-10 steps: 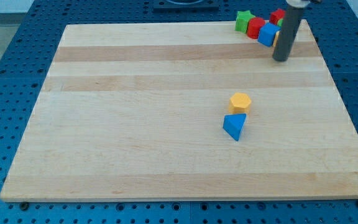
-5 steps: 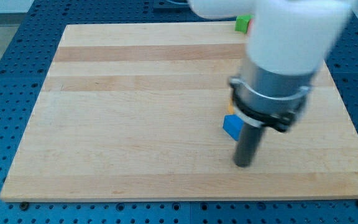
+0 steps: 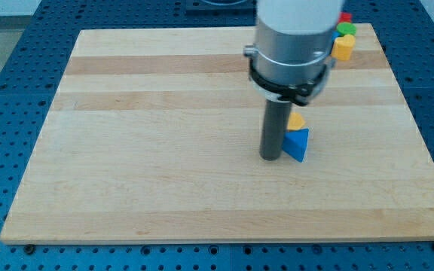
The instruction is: Separate blue triangle from the yellow hexagon
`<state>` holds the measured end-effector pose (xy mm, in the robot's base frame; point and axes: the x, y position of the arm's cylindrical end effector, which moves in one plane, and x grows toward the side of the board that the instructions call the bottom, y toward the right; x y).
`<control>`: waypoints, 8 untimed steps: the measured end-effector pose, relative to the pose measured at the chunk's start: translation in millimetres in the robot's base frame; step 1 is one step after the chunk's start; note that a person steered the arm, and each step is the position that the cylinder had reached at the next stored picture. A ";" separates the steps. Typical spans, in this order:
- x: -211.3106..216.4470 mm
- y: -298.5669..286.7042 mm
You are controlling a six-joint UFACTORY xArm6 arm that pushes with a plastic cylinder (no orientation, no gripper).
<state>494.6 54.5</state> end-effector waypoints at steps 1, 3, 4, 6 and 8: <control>-10.2 23.3; 32.1 55.1; 25.9 59.6; -33.1 72.9; 20.1 68.5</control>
<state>514.8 123.0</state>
